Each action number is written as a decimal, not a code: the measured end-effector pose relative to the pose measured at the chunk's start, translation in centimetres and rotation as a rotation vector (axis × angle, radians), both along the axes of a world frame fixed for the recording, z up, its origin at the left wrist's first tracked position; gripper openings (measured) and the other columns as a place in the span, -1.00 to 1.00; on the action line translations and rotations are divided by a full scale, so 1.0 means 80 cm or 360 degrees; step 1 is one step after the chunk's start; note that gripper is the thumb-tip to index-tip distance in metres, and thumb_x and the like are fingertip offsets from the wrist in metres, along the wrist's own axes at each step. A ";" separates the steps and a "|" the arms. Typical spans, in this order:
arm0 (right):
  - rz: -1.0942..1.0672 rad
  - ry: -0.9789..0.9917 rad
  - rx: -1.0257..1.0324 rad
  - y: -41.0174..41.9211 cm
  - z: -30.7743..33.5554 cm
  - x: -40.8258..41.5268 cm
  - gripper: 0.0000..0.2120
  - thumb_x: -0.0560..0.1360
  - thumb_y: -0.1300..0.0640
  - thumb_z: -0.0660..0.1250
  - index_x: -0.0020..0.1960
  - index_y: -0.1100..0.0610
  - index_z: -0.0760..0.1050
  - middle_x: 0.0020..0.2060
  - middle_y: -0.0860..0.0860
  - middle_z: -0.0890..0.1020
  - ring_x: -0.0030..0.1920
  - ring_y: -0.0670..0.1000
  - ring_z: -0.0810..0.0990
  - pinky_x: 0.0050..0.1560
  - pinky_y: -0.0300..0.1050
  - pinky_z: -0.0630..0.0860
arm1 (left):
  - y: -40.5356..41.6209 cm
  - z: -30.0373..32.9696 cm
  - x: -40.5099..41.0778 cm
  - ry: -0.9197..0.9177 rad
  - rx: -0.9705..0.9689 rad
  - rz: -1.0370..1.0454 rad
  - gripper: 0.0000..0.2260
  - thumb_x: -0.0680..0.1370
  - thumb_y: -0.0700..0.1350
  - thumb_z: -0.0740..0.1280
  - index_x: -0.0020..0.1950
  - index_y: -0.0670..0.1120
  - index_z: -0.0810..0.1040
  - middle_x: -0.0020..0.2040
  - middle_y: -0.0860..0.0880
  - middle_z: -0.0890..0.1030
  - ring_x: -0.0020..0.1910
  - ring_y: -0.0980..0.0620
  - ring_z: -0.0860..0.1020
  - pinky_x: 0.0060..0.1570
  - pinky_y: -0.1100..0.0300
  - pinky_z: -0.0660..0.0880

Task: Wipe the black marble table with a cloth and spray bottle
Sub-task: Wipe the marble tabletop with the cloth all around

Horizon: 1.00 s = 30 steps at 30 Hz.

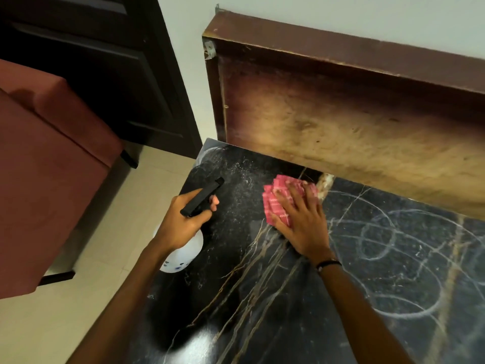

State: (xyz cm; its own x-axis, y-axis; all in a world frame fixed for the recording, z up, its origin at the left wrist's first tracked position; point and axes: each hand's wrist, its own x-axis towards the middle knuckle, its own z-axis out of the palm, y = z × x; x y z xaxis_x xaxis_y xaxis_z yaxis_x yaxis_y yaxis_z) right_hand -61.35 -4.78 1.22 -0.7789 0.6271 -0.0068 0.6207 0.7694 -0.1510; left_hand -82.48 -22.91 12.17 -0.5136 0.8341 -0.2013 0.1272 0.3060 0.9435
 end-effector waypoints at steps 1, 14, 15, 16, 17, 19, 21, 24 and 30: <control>-0.0033 0.0006 0.0000 0.006 -0.001 0.021 -0.34 0.51 -0.40 -0.11 0.52 -0.13 0.05 0.53 0.06 0.16 0.53 0.22 0.00 0.47 0.29 0.08 | 0.001 0.000 0.002 0.0012 -0.0005 -0.0011 -0.77 0.37 -0.26 0.25 -0.02 -0.26 0.57 -0.17 -0.16 0.58 -0.48 0.25 0.48 -0.42 0.49 0.36; -0.0307 -0.0089 -0.0094 0.040 0.008 0.000 -0.25 0.47 -0.44 -0.26 0.54 -0.10 0.04 0.55 0.10 0.08 0.51 0.33 -0.07 0.45 0.33 -0.10 | 0.018 -0.010 0.042 0.0072 -0.0096 -0.0197 -0.84 0.46 -0.35 0.32 -0.07 -0.13 0.61 -0.15 -0.11 0.63 -0.07 -0.07 0.60 0.03 0.16 0.51; -0.0234 -0.0074 -0.0076 0.023 0.006 0.016 -0.29 0.50 -0.42 -0.23 0.54 -0.11 0.04 0.55 0.08 0.07 0.52 0.30 -0.09 0.47 0.33 -0.05 | 0.019 -0.011 0.045 0.0057 -0.0101 -0.0195 -0.84 0.45 -0.33 0.33 -0.08 -0.12 0.61 -0.16 -0.10 0.63 -0.07 -0.08 0.60 0.03 0.14 0.51; -0.0175 -0.0062 -0.0063 0.009 0.003 0.037 -0.31 0.52 -0.40 -0.21 0.54 -0.11 0.04 0.55 0.06 0.07 0.53 0.26 -0.11 0.49 0.32 -0.01 | 0.020 -0.011 0.048 0.0040 -0.0108 -0.0190 -0.85 0.45 -0.32 0.33 -0.09 -0.11 0.62 -0.16 -0.10 0.63 -0.08 -0.09 0.60 0.02 0.13 0.51; -0.0134 -0.0050 -0.0052 -0.002 0.000 0.061 -0.33 0.53 -0.40 -0.20 0.54 -0.11 0.04 0.55 0.05 0.06 0.54 0.23 -0.12 0.49 0.30 0.01 | 0.021 -0.011 0.051 0.0025 -0.0117 -0.0182 -0.85 0.45 -0.31 0.33 -0.09 -0.11 0.62 -0.16 -0.10 0.63 -0.08 -0.10 0.60 0.01 0.12 0.51; -0.0144 -0.0032 -0.0053 -0.005 -0.001 0.112 -0.33 0.53 -0.40 -0.18 0.54 -0.11 0.05 0.55 0.05 0.06 0.54 0.21 -0.11 0.48 0.31 0.01 | 0.020 -0.011 0.054 0.0004 -0.0120 -0.0180 -0.86 0.44 -0.29 0.33 -0.09 -0.09 0.62 -0.17 -0.08 0.63 -0.09 -0.06 0.61 0.00 0.16 0.53; -0.0329 -0.0017 -0.0067 0.013 0.003 0.139 -0.32 0.51 -0.42 -0.18 0.53 -0.13 0.04 0.54 0.06 0.07 0.54 0.23 -0.08 0.48 0.34 -0.01 | 0.016 -0.011 0.058 0.0005 -0.0120 -0.0189 -0.83 0.46 -0.31 0.33 -0.09 -0.07 0.62 -0.18 -0.05 0.63 -0.16 0.04 0.61 -0.13 0.28 0.52; -0.0646 -0.0007 -0.0159 0.041 0.014 0.112 -0.24 0.43 -0.49 -0.30 0.50 -0.12 0.00 0.54 0.10 0.08 0.52 0.30 -0.05 0.45 0.35 -0.11 | 0.007 -0.011 0.065 0.0047 -0.0118 -0.0174 -0.79 0.46 -0.36 0.32 -0.09 -0.07 0.61 -0.19 -0.05 0.63 -0.23 0.13 0.60 -0.26 0.35 0.48; -0.0433 -0.0045 -0.0158 -0.008 0.013 0.027 -0.23 0.45 -0.46 -0.30 0.54 -0.11 0.04 0.55 0.11 0.05 0.52 0.31 -0.06 0.43 0.39 -0.14 | -0.006 -0.006 0.086 -0.0032 -0.0042 -0.0090 -0.78 0.47 -0.43 0.28 -0.06 -0.14 0.58 -0.18 -0.11 0.59 -0.45 0.28 0.51 -0.45 0.49 0.39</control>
